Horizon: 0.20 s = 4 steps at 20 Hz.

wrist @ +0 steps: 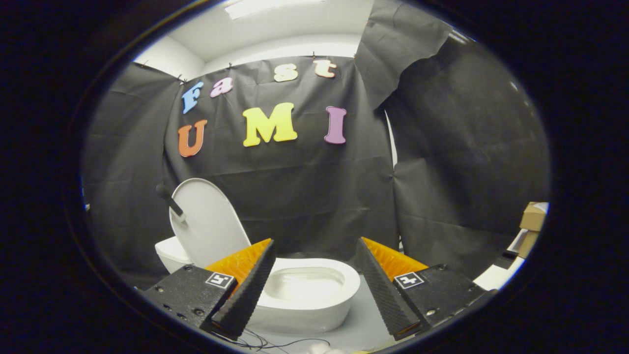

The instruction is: Open the toilet lid.

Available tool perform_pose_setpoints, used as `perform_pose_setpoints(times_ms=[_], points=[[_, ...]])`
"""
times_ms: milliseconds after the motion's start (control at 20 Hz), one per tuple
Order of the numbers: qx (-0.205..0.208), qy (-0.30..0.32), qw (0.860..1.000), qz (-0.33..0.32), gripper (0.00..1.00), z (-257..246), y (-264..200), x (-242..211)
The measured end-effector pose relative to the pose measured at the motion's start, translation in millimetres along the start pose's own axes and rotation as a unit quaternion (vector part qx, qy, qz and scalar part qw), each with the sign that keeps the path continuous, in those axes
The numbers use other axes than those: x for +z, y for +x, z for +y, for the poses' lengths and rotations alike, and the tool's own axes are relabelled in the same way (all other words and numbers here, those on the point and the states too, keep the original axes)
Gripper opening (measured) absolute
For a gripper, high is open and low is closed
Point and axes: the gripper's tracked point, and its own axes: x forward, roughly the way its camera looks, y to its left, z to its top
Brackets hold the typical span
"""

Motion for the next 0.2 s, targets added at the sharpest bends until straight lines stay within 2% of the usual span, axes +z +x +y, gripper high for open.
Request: perform_pose_setpoints(times_ms=[200], points=[[-0.001,0.003,1.0,-0.006,1.0,-4.3,-3.7,5.5]])
